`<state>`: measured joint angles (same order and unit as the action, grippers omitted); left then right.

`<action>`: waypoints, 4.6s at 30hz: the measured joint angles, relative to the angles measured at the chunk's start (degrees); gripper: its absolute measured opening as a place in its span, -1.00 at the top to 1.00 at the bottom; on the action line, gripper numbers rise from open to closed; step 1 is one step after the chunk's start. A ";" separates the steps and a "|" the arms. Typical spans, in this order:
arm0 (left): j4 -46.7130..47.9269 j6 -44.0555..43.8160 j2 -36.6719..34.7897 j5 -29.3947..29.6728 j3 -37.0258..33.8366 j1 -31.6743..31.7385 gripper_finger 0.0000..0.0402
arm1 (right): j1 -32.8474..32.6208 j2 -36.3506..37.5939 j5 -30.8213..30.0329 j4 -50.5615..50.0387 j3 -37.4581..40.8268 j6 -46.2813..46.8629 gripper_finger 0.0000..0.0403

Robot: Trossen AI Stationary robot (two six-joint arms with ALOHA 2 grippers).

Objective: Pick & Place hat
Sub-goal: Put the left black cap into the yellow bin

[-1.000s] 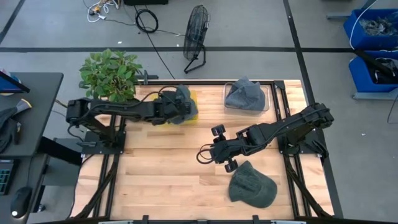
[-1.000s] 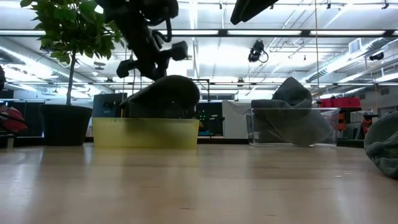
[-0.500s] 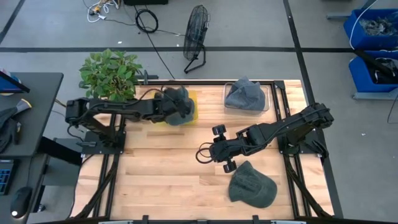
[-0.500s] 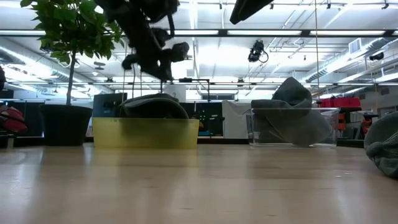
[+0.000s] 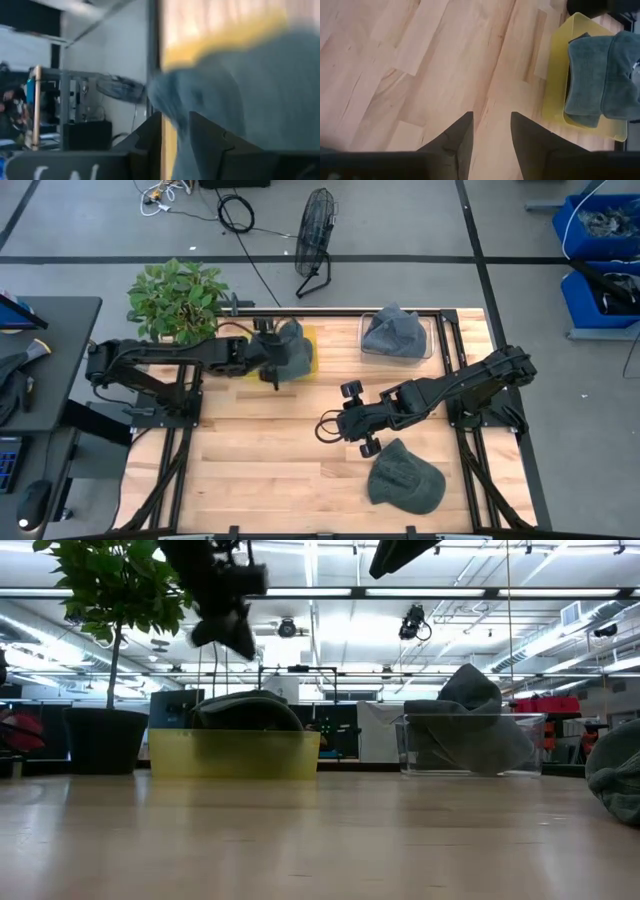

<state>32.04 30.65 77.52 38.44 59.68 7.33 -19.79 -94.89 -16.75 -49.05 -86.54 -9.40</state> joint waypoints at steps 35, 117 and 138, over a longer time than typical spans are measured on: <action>5.18 -12.18 9.85 -23.24 -0.07 13.69 0.50 | 5.27 -0.32 -3.13 -13.90 4.62 12.82 0.33; 11.17 -31.64 10.58 -20.33 13.88 10.45 0.27 | 5.18 -0.37 -3.10 1.02 14.10 3.58 0.33; 8.95 -29.95 10.62 -33.97 8.28 16.82 0.28 | 5.18 -0.37 -3.08 1.57 14.10 3.75 0.33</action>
<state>41.00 0.69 88.13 4.47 67.96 24.16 -14.61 -95.26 -19.84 -47.48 -72.44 -5.65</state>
